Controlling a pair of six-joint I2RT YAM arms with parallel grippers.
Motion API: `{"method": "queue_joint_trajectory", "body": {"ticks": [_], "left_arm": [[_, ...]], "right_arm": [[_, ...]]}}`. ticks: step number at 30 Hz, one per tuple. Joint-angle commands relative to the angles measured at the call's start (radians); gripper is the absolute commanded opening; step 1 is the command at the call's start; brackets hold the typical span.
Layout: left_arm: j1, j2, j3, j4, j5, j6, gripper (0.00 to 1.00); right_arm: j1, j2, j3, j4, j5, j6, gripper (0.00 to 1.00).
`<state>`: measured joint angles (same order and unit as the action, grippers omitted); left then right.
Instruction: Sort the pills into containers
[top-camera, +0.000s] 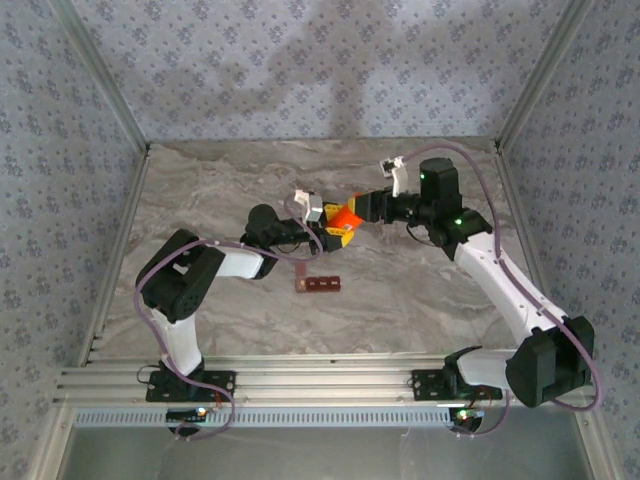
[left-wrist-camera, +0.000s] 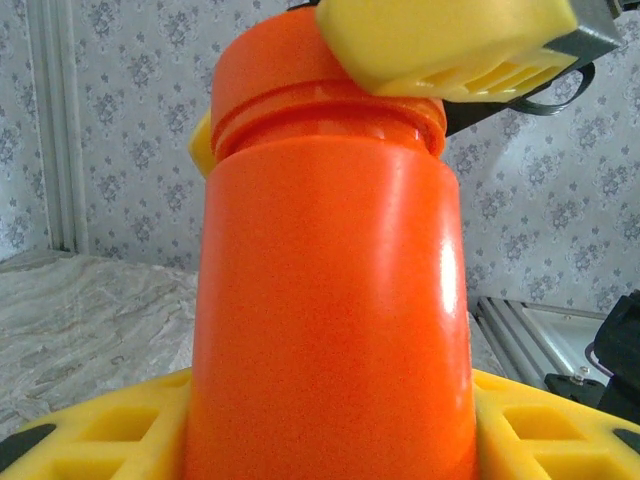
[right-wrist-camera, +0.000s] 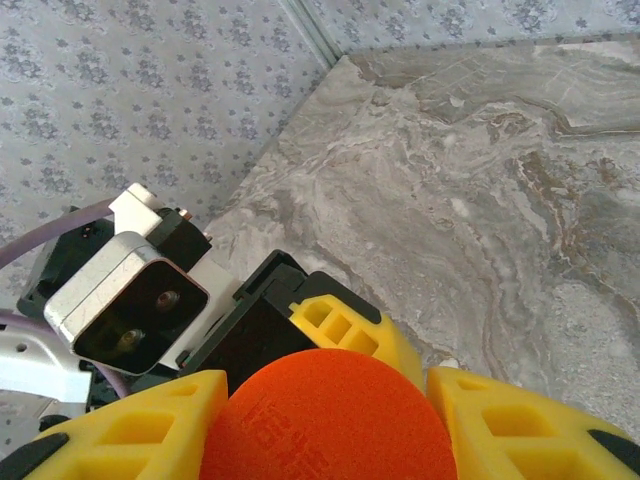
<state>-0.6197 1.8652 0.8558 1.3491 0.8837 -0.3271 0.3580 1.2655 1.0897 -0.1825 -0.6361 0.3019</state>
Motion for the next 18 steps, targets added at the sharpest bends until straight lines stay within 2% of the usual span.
{"method": "queue_joint_trajectory", "body": {"ticks": [1, 6, 13, 18], "left_arm": [[0.003, -0.034, 0.019, 0.059, 0.002, -0.001, 0.0], [0.001, -0.038, 0.012, 0.061, -0.024, 0.005, 0.0], [-0.002, -0.035, 0.012, 0.059, -0.032, 0.009, 0.0], [-0.002, -0.028, 0.015, 0.06, -0.03, 0.01, 0.0]], "right_arm": [[0.032, -0.007, -0.04, -0.013, 0.044, 0.034, 0.25], [0.107, 0.005, -0.086, 0.005, 0.207, 0.11, 0.25], [0.21, 0.048, -0.135, 0.042, 0.405, 0.361, 0.23], [0.283, 0.096, -0.041, -0.091, 0.513, 0.371, 0.24]]}}
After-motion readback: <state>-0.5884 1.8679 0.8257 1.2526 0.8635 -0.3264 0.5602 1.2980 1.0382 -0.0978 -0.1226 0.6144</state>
